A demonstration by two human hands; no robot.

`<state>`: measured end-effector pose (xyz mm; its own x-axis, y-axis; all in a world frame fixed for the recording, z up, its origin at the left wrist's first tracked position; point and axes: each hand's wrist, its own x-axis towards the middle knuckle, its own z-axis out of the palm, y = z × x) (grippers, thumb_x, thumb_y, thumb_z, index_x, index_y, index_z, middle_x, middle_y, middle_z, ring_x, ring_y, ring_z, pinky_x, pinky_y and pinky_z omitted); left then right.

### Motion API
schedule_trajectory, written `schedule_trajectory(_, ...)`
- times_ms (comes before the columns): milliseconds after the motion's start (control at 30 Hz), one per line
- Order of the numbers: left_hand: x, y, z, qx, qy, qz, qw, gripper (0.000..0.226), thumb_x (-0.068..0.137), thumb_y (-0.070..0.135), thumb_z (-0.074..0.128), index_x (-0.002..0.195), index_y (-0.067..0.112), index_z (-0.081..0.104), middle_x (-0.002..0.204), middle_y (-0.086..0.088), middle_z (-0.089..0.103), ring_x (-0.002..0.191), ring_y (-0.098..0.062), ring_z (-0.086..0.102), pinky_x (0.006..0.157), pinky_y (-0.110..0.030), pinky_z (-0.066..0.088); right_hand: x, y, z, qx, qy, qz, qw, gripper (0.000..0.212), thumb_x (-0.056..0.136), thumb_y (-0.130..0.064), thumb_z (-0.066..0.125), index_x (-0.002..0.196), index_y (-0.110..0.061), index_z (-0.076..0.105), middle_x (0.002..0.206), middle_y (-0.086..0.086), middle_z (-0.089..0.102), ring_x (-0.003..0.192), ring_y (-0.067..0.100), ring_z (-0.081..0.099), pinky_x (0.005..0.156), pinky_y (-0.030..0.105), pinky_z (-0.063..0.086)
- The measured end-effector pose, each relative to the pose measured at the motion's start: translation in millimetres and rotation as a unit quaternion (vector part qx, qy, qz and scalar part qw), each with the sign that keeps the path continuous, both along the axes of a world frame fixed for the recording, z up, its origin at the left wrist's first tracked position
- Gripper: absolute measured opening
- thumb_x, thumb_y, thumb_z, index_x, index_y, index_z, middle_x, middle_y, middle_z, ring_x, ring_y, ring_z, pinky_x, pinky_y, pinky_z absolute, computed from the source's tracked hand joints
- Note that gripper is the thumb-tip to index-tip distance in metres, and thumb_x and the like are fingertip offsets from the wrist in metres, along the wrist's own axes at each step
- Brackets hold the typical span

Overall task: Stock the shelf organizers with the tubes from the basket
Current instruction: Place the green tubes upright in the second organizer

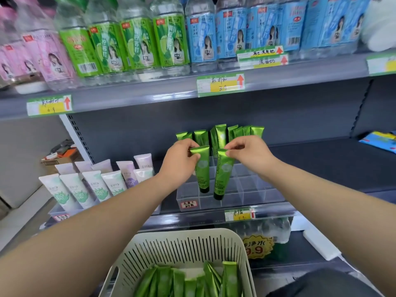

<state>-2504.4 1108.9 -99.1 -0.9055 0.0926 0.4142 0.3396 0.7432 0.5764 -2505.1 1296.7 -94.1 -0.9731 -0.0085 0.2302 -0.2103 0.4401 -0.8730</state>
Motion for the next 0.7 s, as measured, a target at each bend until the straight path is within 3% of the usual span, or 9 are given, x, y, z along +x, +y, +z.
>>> schedule_trajectory(200, -37, 2, 5, -0.028, 0.024, 0.011, 0.999, 0.016, 0.087, 0.011, 0.061, 0.103, 0.014, 0.06, 0.09, 0.004, 0.051, 0.079, -0.014, 0.049, 0.062, -0.015, 0.028, -35, 0, 2, -0.003, 0.029, -0.017, 0.999, 0.019, 0.082, -0.008, 0.068, 0.074, -0.025, 0.067, 0.073, -0.01, 0.062, 0.067, 0.002, 0.054, 0.06, 0.01, 0.04)
schedule_trajectory(300, -57, 1, 8, -0.04, 0.023, 0.016, 0.999, 0.02, 0.088, 0.011, 0.06, 0.108, 0.011, 0.06, 0.099, -0.003, 0.054, 0.083, -0.015, 0.05, 0.066, -0.016, 0.029, -52, -2, 2, -0.007, 0.042, -0.023, 0.999, 0.019, 0.082, -0.007, 0.067, 0.075, -0.025, 0.068, 0.074, -0.01, 0.063, 0.067, 0.003, 0.055, 0.06, 0.008, 0.041)
schedule_trajectory(533, -94, -2, 10, -0.057, 0.021, 0.01, 0.998, 0.011, 0.089, 0.012, 0.058, 0.1, 0.013, 0.06, 0.097, 0.0, 0.051, 0.084, -0.017, 0.052, 0.063, -0.017, 0.029, -87, -9, 1, -0.009, 0.073, -0.054, 0.996, 0.015, 0.083, -0.009, 0.066, 0.078, -0.023, 0.069, 0.066, -0.014, 0.058, 0.059, 0.001, 0.051, 0.049, 0.001, 0.035)
schedule_trajectory(700, -116, -3, 0, -0.063, 0.021, 0.016, 0.998, 0.01, 0.088, 0.011, 0.058, 0.098, 0.012, 0.06, 0.095, 0.0, 0.049, 0.08, -0.016, 0.049, 0.064, -0.018, 0.029, -108, -18, -3, -0.003, 0.092, -0.049, 0.995, 0.011, 0.084, -0.004, 0.064, 0.087, -0.01, 0.072, 0.075, -0.005, 0.062, 0.065, 0.004, 0.054, 0.056, -0.001, 0.036)
